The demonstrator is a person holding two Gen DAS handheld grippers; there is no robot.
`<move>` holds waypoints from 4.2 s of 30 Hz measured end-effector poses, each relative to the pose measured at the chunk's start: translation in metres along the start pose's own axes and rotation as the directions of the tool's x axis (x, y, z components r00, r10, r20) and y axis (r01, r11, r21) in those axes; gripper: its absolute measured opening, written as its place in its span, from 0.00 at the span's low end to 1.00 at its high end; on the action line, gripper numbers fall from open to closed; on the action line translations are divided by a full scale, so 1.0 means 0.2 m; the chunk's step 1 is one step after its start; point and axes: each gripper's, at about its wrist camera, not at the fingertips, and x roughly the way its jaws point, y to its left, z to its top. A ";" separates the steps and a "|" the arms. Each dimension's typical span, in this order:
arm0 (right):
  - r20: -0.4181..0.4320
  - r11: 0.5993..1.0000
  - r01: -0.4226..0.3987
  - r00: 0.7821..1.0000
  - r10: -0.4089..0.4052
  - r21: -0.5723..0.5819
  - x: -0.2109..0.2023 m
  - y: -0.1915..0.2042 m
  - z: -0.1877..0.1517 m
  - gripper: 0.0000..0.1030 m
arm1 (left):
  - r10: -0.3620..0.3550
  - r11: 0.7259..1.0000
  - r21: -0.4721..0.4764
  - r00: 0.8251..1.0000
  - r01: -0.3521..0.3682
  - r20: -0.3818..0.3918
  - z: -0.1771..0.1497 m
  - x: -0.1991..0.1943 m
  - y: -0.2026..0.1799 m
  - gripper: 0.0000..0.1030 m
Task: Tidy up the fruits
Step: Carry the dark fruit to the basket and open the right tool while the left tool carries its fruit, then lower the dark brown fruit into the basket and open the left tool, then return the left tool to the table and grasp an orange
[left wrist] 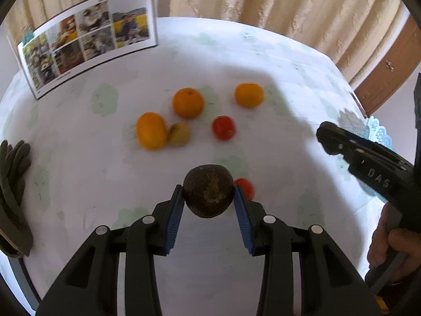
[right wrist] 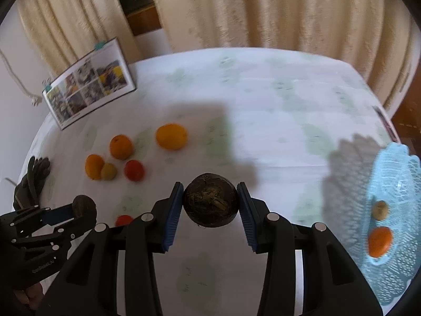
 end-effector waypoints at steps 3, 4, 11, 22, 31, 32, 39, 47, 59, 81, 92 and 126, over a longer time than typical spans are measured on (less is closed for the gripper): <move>0.015 1.000 0.017 1.000 -0.017 0.026 -0.05 -0.08 0.00 0.42 | -0.009 1.000 0.020 1.000 0.009 0.003 0.01 0.00 -0.07 0.38; 0.022 0.999 0.025 0.999 -0.026 0.040 -0.07 -0.13 -0.01 0.42 | -0.013 0.999 0.029 1.000 0.013 0.005 0.01 0.00 -0.11 0.38; 0.054 0.992 0.072 0.995 -0.079 0.107 -0.22 -0.36 -0.06 0.42 | -0.035 0.997 0.076 0.999 0.034 0.014 0.03 0.00 -0.30 0.38; 0.060 0.966 0.151 0.984 -0.166 0.210 -0.41 -0.74 -0.20 0.42 | -0.081 0.984 0.159 0.996 0.076 0.025 0.03 0.00 -0.63 0.38; 0.049 0.946 0.187 0.977 -0.207 0.263 -0.49 -0.94 -0.30 0.42 | -0.114 0.970 0.218 0.993 0.106 0.025 0.03 0.03 -0.87 0.38; 0.049 0.945 0.188 0.977 -0.208 0.268 -0.50 -0.96 -0.30 0.42 | -0.118 0.968 0.225 0.993 0.110 0.025 0.03 0.03 -0.90 0.38; 0.076 0.927 0.208 0.967 -0.243 0.311 -0.58 -1.09 -0.34 0.60 | -0.149 0.955 0.264 0.989 0.138 0.022 0.06 0.05 -1.07 0.38; 0.072 0.907 0.225 0.961 -0.267 0.355 -0.63 -1.19 -0.40 0.60 | -0.188 0.934 0.309 0.982 0.178 0.004 0.07 0.08 -1.24 0.38; 0.077 0.885 0.245 0.951 -0.298 0.397 -0.69 -1.26 -0.47 0.60 | -0.246 0.900 0.363 0.969 0.239 -0.030 0.06 0.10 -1.46 0.38; 0.106 0.934 0.176 0.970 -0.219 0.311 -0.57 -1.04 -0.35 0.79 | -0.117 0.975 0.194 0.993 0.111 0.021 0.09 0.09 -1.12 0.85; 0.104 0.980 0.092 0.988 -0.111 0.176 -0.40 -0.67 -0.21 0.90 | 0.086 0.996 -0.034 0.996 -0.085 0.027 0.10 0.08 -0.53 0.90; -0.040 1.000 0.027 0.999 -0.027 0.008 -0.05 -0.01 -0.19 0.90 | 0.046 0.959 -0.279 0.999 -0.044 0.000 0.31 0.29 0.39 0.65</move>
